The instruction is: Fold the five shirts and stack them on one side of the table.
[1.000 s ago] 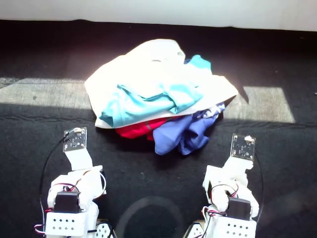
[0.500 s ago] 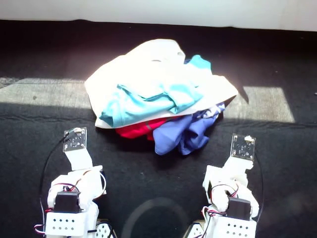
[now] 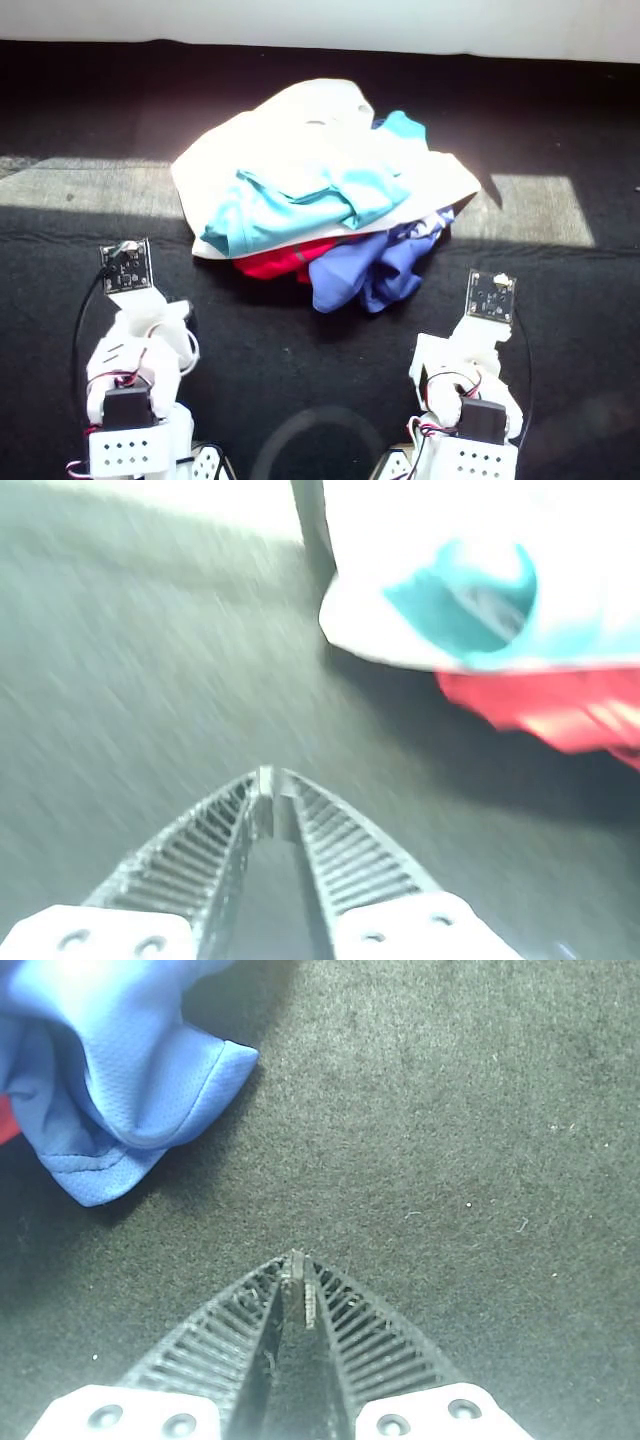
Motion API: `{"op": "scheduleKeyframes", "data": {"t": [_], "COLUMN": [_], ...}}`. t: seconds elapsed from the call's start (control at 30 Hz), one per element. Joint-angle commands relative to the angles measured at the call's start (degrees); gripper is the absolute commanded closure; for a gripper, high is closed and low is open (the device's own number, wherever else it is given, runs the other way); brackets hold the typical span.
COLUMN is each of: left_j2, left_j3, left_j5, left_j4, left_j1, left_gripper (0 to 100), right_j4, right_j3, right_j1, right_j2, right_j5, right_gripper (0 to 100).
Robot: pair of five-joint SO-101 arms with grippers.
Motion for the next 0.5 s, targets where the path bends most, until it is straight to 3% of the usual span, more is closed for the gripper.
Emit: {"op": "scheduleKeyframes", "data": {"t": [0.0,0.2,0.3,0.47], "left_j2": [-0.2,-0.2,-0.2,0.3], "left_j3": [0.7,0.5,0.3,-5.1], "left_j5": [-10.4,-10.6,-10.5,-10.5], "left_j4": [-4.5,-5.1,-5.1,-4.7], "left_j1": [-5.1,-8.4,-3.9,3.6], "left_gripper": [84,74,70,71], "right_j4": [-0.7,-0.7,-0.7,-0.7], "right_j3": [7.3,7.3,7.3,7.3], "right_j1": [0.5,0.5,0.5,0.5], "right_j2": [-0.5,-0.5,-0.5,-0.5], "right_j5": [-0.3,-0.3,-0.3,-0.3], "right_gripper": [99.0,99.0,99.0,99.0]}}
